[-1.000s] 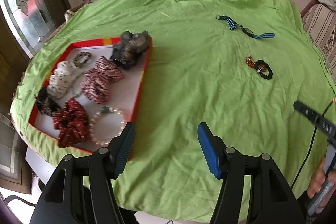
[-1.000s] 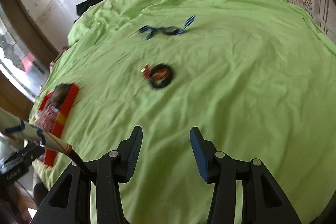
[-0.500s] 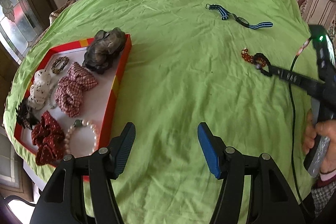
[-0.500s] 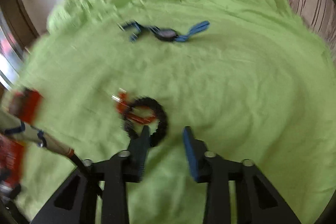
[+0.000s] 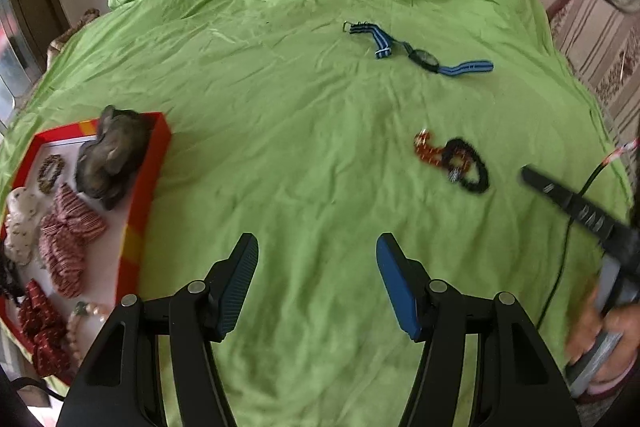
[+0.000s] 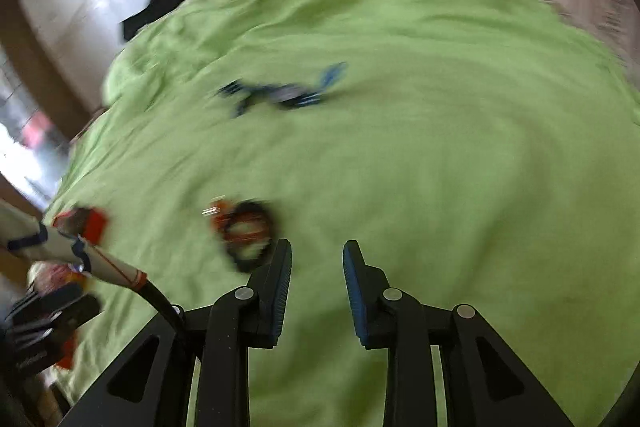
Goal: Organize jewelry
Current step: 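Grasp red bead bracelet with left tool while right tool grasps black beaded bracelet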
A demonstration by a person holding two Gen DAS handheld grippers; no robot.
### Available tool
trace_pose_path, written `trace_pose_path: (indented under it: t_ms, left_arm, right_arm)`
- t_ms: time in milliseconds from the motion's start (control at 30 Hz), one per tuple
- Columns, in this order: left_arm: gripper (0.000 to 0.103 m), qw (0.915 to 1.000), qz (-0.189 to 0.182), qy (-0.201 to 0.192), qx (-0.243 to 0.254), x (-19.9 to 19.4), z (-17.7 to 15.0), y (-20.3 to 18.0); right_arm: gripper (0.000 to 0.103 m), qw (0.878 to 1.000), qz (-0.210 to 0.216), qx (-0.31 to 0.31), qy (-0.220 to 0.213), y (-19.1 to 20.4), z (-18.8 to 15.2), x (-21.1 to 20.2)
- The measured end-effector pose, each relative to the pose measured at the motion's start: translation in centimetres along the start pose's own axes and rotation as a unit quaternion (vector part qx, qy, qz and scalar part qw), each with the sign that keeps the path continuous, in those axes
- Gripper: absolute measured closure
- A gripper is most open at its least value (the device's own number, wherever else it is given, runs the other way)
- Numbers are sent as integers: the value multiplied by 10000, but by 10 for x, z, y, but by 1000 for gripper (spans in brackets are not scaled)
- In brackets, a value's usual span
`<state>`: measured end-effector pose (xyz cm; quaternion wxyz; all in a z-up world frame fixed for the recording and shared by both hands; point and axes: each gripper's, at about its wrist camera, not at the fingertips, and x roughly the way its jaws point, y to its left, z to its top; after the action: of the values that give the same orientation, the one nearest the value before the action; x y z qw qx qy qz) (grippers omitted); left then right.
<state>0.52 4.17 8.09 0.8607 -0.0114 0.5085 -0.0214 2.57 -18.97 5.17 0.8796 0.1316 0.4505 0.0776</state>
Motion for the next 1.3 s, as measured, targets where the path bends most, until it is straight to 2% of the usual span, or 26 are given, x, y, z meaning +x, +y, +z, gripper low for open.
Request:
trace_pose_path:
  t_ms: [133, 200, 233, 267, 367, 433, 500, 533, 567, 633, 667, 733, 800, 833, 900, 933, 1000, 1133, 1300]
  left_arm:
    - [42, 10000, -36, 37, -2, 6, 7, -3]
    - [42, 9999, -70, 73, 34, 10, 11, -5]
    - [42, 9999, -79, 83, 47, 12, 12, -5]
    - [42, 9999, -97, 92, 58, 14, 15, -6]
    - [42, 9996, -234, 131, 58, 23, 24, -10]
    - [42, 9991, -387, 165, 97, 32, 31, -16]
    - [42, 9984, -518, 178, 158, 41, 38, -23]
    - [42, 9978, -613, 171, 184, 45, 42, -27]
    - [43, 9967, -765, 186, 207, 53, 48, -31]
    - [46, 9940, -1038, 290, 181, 66, 58, -37]
    - [55, 9922, -1193, 334, 148, 72, 63, -40]
    - [65, 9860, -1591, 503, 69, 87, 72, -47]
    - [66, 9808, -1842, 645, -7, 103, 78, -54]
    - [67, 9801, -1860, 693, -10, 110, 80, -57]
    - [77, 9817, -1757, 730, 11, 121, 80, -63]
    - [90, 9841, -1636, 695, 19, 121, 81, -64]
    - [93, 9849, -1595, 667, -75, 114, 81, -57]
    - [94, 9904, -1304, 389, -262, 87, 77, -19]
    - [94, 9887, -1317, 459, -543, 82, 64, 19]
  right_arm:
    - [74, 9984, -232, -351, 389, 24, 0, 41]
    - [83, 9959, -524, -598, 434, 28, -4, 48]
    - [92, 9929, -825, -763, 395, 30, -3, 46]
    - [102, 9858, -1407, -849, 352, 28, -1, 42]
    - [102, 9756, -2128, -484, 247, -7, 5, 29]
    - [102, 9749, -2206, -193, 232, -30, 5, 20]
    - [101, 9869, -1606, 130, 10, -46, 4, 5]
    - [94, 9945, -1012, 251, -106, -49, 4, -3]
    - [82, 9973, -663, 281, -119, -49, 4, -5]
    - [74, 9994, 75, 307, -124, -39, 7, -5]
    - [74, 9993, 166, 301, -134, -36, 7, -4]
    - [74, 9991, 222, 288, -215, -33, 7, -3]
    - [74, 9989, 242, 296, -272, -31, 7, 0]
    - [74, 9987, 232, 315, -311, -35, 4, -1]
    - [74, 9985, 232, 367, -338, -40, 0, -1]
    - [74, 9983, 258, 399, -331, -42, -1, 2]
    - [74, 9976, 386, 492, -282, -44, -1, 6]
    - [74, 9966, 652, 465, -208, -35, 5, 17]
    - [73, 9967, 793, 178, -84, -16, 3, 25]
